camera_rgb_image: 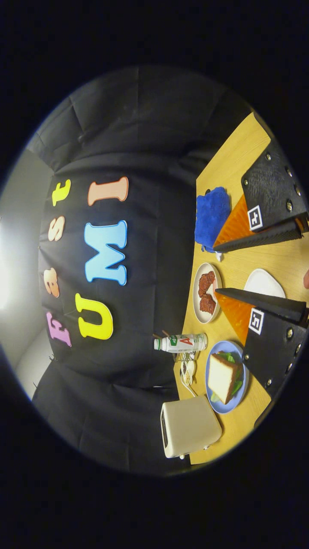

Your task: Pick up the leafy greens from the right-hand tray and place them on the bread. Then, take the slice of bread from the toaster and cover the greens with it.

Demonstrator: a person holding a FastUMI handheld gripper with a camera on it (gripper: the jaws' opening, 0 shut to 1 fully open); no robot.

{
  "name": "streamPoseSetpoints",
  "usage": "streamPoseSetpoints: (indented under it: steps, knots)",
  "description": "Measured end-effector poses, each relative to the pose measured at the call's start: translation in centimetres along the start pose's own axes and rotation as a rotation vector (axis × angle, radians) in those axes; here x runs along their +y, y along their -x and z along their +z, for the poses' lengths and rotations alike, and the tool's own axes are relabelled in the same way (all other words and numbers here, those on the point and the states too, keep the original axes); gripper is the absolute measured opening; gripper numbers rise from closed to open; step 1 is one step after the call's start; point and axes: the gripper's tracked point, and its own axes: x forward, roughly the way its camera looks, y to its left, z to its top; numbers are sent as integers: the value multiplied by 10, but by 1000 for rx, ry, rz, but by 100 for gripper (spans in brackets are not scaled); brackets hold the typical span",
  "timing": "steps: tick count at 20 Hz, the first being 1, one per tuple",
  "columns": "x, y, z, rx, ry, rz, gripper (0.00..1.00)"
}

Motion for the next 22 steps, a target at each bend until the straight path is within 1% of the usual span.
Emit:
streamPoseSetpoints:
  steps: [2,4,6,7,8,9,10,11,12,14,16,18,22]
  knots:
    - [-28,3,-1,-21,-6,-2,52]
    - [-64,10,1,-69,-9,-21,52]
    - [-114,17,3,-101,11,-65,51]
    - [-144,22,0,-97,25,-97,51]
    - [-173,26,-3,-96,40,-106,51]
    - [-203,30,-6,-90,49,-134,51]
    - [-227,35,-11,-80,56,-132,51]
    - [-254,40,-16,-78,55,-155,51]
    - [-277,43,-19,-82,42,-170,52]
    - [-316,51,-24,-95,-32,-199,51]
    - [-335,54,-30,-110,-81,-206,51]
    - [-337,53,-51,-27,-62,-199,51]
    - [-341,59,-51,-40,-17,-193,52]
